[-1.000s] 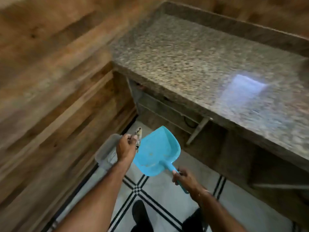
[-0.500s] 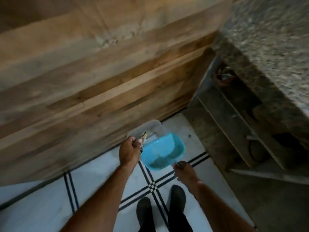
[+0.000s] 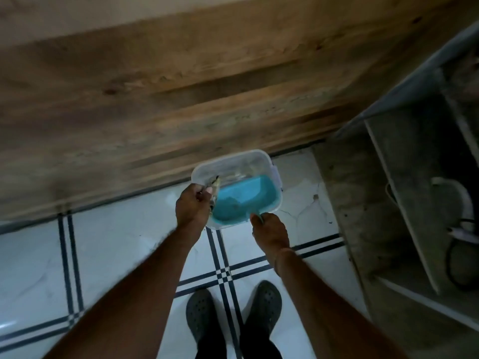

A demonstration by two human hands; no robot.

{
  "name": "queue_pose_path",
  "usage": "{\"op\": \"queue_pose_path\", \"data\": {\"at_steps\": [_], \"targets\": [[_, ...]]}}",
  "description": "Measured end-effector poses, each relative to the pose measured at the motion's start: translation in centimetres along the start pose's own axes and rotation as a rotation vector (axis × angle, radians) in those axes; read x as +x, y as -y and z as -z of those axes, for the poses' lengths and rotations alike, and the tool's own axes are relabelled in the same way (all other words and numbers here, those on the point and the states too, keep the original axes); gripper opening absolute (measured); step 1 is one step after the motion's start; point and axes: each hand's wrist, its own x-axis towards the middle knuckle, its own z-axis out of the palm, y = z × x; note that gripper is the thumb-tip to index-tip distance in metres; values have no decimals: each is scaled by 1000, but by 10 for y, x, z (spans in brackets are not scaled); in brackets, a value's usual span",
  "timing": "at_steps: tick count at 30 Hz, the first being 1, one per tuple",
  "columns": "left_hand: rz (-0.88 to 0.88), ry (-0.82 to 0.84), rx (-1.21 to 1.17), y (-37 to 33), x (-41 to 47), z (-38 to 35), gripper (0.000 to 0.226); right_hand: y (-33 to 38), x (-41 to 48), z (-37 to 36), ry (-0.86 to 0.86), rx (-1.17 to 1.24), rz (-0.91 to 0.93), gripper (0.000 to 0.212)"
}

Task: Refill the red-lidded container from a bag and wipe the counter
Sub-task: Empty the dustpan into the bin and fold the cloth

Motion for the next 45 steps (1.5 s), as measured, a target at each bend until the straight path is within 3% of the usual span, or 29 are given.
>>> {"op": "queue_pose_path", "data": {"at_steps": [5, 9, 14, 21, 23, 24, 27, 31, 35, 39, 45], "targets": [[60, 0, -117, 0, 25, -13, 25, -14, -19, -17, -28, 368, 139, 28], [137, 74, -257, 5, 49, -24, 18, -8, 9, -39, -22, 431, 155, 24], [288, 179, -566, 14, 64, -35, 21, -30, 66, -84, -124, 173, 79, 27], [404, 340, -645, 29, 57, -25, 25, -20, 65, -75, -228, -88, 47, 58], [408, 392, -655, 25, 42, -11, 27, -14, 39, -57, -263, 37, 78, 62], [411, 433, -664, 19, 30, -1, 28, -7, 21, -43, -213, 252, 82, 60], [403, 574, -704, -9, -18, 30, 35, 27, -47, 6, 178, 830, -12, 52], [333, 675, -623, -74, -99, 87, 37, 76, -132, 88, 413, 943, -39, 58], [199, 716, -556, -151, -178, 148, 37, 110, -228, 171, 321, 965, 26, 61], [40, 689, -500, -228, -268, 193, 33, 115, -313, 247, 195, 1048, 74, 47], [-155, 671, -393, -304, -371, 178, 22, 90, -394, 342, 40, 1123, 216, 38]]}}
